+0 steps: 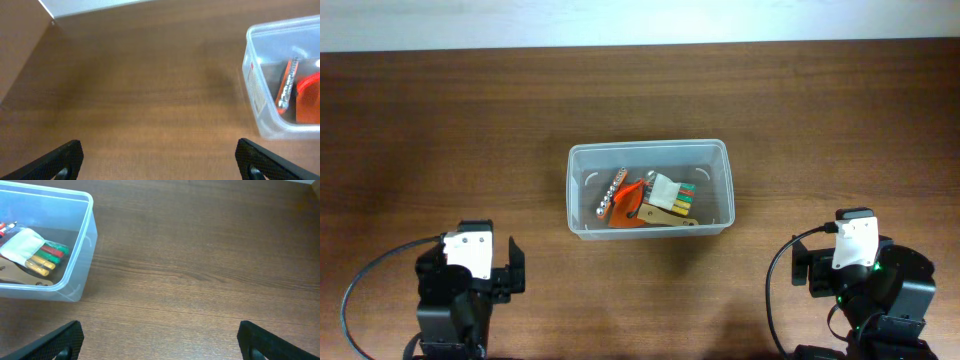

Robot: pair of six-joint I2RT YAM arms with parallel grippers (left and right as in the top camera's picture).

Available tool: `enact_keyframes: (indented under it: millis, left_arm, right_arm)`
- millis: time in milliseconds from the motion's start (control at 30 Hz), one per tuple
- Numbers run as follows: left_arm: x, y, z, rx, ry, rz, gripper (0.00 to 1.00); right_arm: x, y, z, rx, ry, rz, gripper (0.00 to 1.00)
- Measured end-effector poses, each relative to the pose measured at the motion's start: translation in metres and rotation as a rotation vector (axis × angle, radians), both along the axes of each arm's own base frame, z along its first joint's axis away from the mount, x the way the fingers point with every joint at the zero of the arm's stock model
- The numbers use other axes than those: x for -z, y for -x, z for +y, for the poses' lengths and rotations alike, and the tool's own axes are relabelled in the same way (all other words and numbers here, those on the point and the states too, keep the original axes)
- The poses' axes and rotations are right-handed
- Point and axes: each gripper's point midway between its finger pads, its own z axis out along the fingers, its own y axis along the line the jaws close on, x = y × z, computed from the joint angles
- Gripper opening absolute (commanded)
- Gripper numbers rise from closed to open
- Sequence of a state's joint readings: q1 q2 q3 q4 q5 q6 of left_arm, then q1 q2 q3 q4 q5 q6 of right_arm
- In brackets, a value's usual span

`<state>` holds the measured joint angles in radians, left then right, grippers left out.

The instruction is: Pack container

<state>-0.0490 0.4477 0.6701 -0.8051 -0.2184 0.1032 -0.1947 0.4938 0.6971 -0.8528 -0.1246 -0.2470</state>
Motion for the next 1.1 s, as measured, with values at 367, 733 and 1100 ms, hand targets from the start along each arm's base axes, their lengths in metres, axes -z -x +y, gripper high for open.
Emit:
enact_keyframes:
  millis: [367, 733, 1100]
  left_arm:
    - [0.014, 0.010, 0.000, 0.000, -0.003, 0.071, 0.99]
    - [0.015, 0.010, 0.001, 0.000, -0.004, 0.074, 0.99]
    - [0.015, 0.010, 0.001, 0.000, -0.004, 0.075, 0.99]
  right_arm:
    - [-0.019, 0.021, 0.018, -0.074, 0.026, -0.125, 0.99]
    - [-0.026, 0.012, 0.039, -0.178, 0.043, -0.467, 0.99]
    - [0.007, -0.028, 0.040, -0.162, 0.058, -0.605, 0.99]
